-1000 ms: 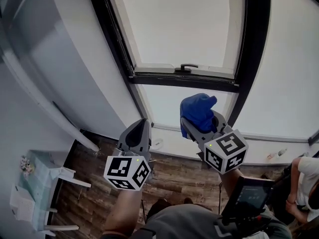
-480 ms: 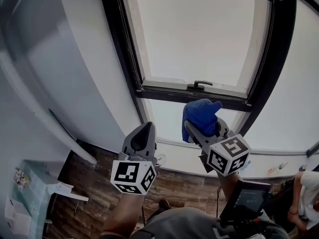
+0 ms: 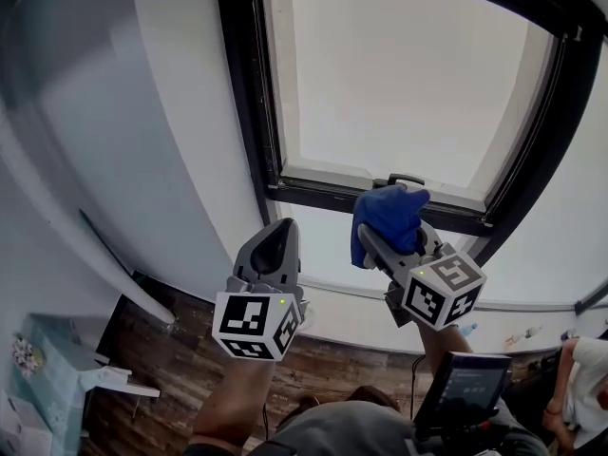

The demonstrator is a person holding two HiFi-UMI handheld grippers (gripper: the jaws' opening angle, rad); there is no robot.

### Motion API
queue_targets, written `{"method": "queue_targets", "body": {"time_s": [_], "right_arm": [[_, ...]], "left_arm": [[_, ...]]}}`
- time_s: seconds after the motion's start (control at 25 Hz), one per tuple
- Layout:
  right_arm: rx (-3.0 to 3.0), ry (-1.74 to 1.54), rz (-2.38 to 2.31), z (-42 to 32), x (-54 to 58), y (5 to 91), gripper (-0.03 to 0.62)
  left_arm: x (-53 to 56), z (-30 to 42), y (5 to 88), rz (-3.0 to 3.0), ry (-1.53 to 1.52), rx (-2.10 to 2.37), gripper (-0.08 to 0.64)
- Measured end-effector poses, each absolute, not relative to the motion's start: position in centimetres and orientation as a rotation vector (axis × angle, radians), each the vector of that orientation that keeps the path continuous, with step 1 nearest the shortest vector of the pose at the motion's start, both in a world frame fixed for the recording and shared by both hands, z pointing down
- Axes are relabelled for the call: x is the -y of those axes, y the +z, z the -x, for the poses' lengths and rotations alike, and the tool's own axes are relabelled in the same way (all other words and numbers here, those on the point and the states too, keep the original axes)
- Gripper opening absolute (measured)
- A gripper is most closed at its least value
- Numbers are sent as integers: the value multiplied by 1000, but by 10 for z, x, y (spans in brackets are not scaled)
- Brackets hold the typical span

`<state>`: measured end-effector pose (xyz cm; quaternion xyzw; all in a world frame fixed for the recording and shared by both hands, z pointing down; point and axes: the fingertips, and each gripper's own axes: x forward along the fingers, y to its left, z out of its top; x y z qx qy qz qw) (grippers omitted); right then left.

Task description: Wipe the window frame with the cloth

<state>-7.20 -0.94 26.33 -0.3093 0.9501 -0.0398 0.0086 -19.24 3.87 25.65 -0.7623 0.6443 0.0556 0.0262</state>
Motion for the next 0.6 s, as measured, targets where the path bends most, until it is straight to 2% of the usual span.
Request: {"method": "queue_targets", "body": {"time_s": [0.28,0.6], "right_arm": [[-2989,-96,869,95,68,251,212],[-3008,10,668,113,150,214,212]], "left_arm": [[20,208,249,2305,172,-2053,9],[101,216,199,2196,206,-2097,9]]}}
